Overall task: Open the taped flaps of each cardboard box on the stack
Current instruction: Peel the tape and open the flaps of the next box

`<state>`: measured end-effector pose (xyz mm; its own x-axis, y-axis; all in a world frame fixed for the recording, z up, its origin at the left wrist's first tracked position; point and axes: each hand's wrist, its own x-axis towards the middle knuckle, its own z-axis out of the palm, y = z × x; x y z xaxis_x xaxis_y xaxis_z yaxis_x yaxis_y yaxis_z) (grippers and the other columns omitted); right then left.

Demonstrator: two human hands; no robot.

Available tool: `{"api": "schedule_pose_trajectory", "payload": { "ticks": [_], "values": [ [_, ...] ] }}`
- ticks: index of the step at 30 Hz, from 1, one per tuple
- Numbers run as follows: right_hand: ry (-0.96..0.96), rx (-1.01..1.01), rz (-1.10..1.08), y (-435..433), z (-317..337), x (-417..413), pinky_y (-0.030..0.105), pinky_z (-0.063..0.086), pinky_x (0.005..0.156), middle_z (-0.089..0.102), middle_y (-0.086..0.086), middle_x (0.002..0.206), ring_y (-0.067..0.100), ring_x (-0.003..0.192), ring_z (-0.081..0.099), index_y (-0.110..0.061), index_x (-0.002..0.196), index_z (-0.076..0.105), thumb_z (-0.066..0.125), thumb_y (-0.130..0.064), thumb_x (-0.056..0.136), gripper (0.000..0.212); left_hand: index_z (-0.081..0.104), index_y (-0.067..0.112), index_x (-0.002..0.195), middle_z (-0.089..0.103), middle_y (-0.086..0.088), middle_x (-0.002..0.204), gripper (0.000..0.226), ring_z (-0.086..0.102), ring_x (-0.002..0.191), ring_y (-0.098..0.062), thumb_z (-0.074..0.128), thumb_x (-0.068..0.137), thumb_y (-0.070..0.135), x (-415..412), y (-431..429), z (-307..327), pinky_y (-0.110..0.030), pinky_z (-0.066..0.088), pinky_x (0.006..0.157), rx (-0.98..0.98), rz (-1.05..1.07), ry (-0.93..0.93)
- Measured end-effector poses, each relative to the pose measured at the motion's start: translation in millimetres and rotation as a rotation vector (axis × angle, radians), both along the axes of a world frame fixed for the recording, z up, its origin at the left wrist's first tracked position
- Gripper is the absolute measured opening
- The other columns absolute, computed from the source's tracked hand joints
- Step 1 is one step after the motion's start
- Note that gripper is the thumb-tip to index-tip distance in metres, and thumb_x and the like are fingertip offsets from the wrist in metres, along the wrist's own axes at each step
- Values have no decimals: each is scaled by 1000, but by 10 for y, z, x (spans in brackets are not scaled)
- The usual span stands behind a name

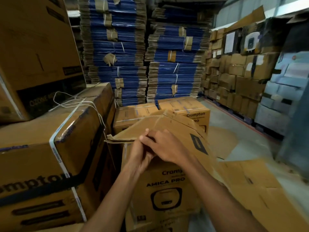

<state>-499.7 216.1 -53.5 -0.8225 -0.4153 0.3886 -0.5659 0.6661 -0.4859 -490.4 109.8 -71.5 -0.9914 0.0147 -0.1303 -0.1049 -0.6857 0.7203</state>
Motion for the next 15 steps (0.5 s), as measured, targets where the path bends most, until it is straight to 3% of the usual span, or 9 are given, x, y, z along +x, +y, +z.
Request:
{"api": "schedule_pose_trajectory", "payload": {
  "ticks": [2,3,6,8,9,11,12,13,15],
  "values": [
    [289,-182,-122,129,-363,160,38,49,85,68,-3,100,13,92,57,-16,107,70,45,-36,105,32,63,2,98,74,-12,80,22,74,75,-21,48,105,16,7,20,7,-32,61,58,-28,-11,10],
    [401,-290,-152,182,-541,281,35,47,81,67,-3,96,14,89,55,-13,101,70,47,-28,104,28,61,2,96,74,-12,78,19,73,75,-22,48,105,11,-8,26,18,-37,62,58,-38,0,9],
    [486,-389,-135,291,-1061,655,33,42,67,59,-4,78,13,73,49,-12,82,65,48,-20,98,25,58,2,101,77,-16,81,15,68,99,-35,44,103,6,-36,106,79,-59,57,75,-38,-10,2],
    [218,-433,-163,337,-1258,776,31,49,67,65,-9,83,7,74,57,-19,94,68,54,-28,97,18,55,3,103,76,-19,87,14,65,103,-38,41,104,4,-49,166,99,-66,50,86,0,-28,-4],
    [-5,-602,-206,371,-1286,781,32,55,72,69,-9,95,6,81,64,-24,111,68,59,-33,96,19,55,3,105,75,-22,96,13,65,105,-39,42,104,4,-57,188,95,-68,49,89,20,-33,-7],
    [-516,-1299,-239,510,-1258,691,43,58,89,67,5,124,18,104,70,-22,140,51,66,-32,94,50,54,4,113,68,-26,119,15,62,115,-42,43,103,6,-87,229,48,-67,52,88,54,-50,-18],
    [-645,-1643,-204,640,-1234,648,50,55,95,62,13,133,30,114,67,-18,144,46,66,-30,91,58,53,4,116,65,-27,126,17,60,119,-43,43,103,7,-99,251,9,-67,53,87,66,-57,-25],
    [-667,-1910,-154,791,-1209,622,56,52,99,57,19,138,38,120,63,-15,146,45,68,-31,88,64,53,4,118,64,-26,128,18,59,122,-43,44,103,7,-112,268,-38,-68,52,89,74,-61,-28],
    [-534,-2148,-154,1077,-1148,604,59,47,103,59,22,139,41,125,60,-12,144,50,76,-38,77,77,54,5,118,66,-25,124,18,60,122,-43,44,102,6,-104,305,-128,-70,50,93,88,-64,-36]
  ]
}}
